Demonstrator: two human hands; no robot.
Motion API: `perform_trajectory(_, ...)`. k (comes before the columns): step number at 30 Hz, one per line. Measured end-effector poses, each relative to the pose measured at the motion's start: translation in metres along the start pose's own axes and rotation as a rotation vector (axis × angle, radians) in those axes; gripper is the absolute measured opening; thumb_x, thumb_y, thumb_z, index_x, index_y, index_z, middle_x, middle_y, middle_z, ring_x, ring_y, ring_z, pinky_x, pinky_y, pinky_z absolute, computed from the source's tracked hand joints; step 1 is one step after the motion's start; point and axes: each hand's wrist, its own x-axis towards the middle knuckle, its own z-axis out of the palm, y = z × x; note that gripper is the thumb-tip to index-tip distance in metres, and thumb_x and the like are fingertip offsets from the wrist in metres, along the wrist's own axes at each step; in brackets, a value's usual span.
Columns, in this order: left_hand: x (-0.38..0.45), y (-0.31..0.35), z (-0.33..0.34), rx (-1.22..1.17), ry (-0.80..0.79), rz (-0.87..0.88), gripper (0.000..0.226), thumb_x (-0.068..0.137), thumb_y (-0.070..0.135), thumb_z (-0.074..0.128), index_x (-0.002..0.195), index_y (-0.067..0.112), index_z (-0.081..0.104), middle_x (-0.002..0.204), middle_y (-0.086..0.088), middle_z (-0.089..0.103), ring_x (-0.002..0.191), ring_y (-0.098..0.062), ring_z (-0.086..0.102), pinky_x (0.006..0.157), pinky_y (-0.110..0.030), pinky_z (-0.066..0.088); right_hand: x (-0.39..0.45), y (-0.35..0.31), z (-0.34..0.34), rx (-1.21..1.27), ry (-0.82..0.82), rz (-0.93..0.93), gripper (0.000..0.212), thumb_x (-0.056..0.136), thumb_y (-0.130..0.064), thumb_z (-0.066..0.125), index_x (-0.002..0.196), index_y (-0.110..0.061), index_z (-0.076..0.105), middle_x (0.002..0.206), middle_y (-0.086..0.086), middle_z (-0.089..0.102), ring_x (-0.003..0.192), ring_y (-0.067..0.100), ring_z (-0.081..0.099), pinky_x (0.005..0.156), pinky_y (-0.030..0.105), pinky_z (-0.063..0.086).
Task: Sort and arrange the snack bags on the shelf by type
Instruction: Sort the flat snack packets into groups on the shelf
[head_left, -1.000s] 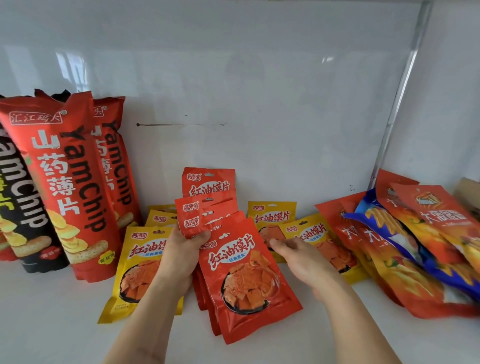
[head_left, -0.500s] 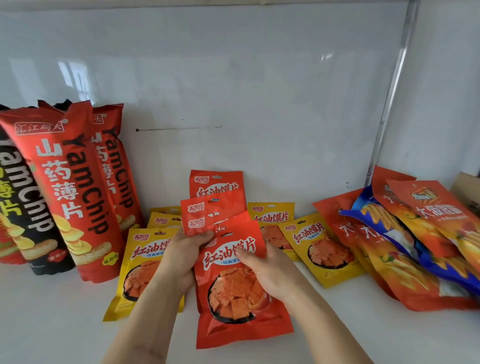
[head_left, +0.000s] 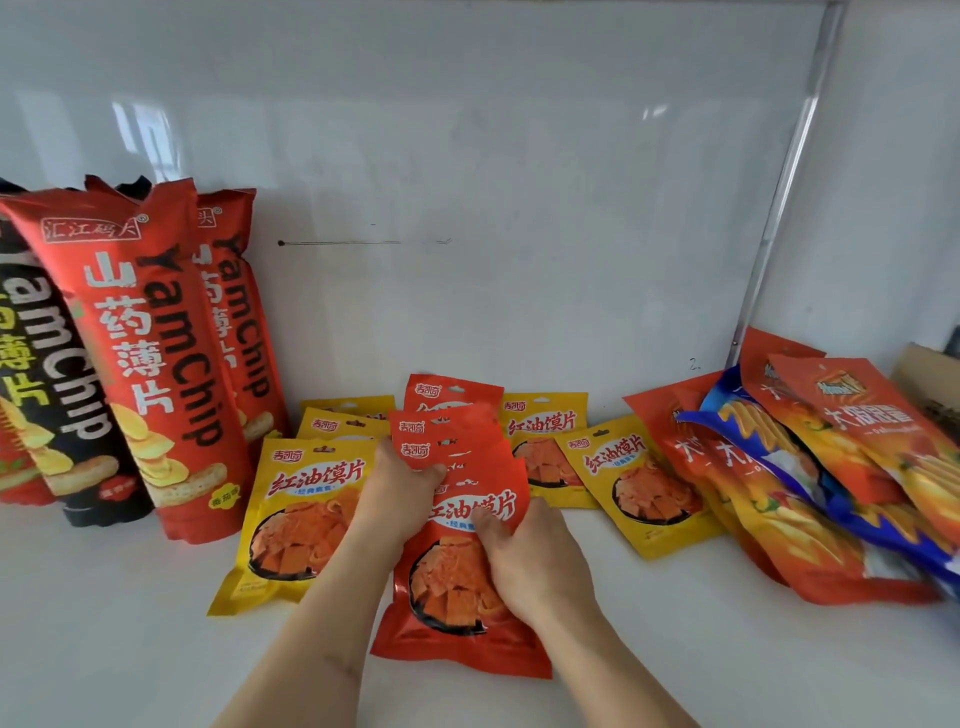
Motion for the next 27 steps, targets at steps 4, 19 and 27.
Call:
perform_trajectory(4,0.003,0.002,-0.002,0.152,0.02,0.063,0.054,0.098,0.033,0.063,0.142,0.017,0.035,0.131,-0.009,0.061,0.111,-0.031,0.066,0.074,-0.032,0.05,-0.005,-0.004,0.007,-0.048,0.083,-0.022,0.053,0.09,-0.068,0.047,0.119,-0.024,0.053,0.118,-0.004,0.06,0.109,0.021,0.061,0.093,0.038,0.05)
perform_trajectory(19,-0.004,0.005,-0.008,0.369,-0.001,0.158,0.079,0.102,0.039,0.053,0.158,0.013,0.004,0.14,-0.018,0.055,0.119,-0.037,0.062,0.095,-0.051,0.055,-0.019,0.01,0.009,0.089,0.041,-0.175,0.089,0.06,-0.086,0.049,0.132,-0.034,0.046,0.121,-0.011,0.06,0.114,0.014,0.057,0.096,0.042,0.051)
perform_trajectory(27,-0.027,0.006,0.002,0.672,0.097,0.363,0.075,0.106,0.038,0.041,0.158,-0.003,0.005,0.165,-0.021,0.016,0.153,-0.035,0.014,0.124,-0.04,0.015,-0.021,0.005,0.003,0.103,0.046,-0.158,0.083,0.066,-0.081,0.056,0.134,-0.033,0.046,0.125,-0.01,0.058,0.117,0.014,0.055,0.099,0.041,0.049)
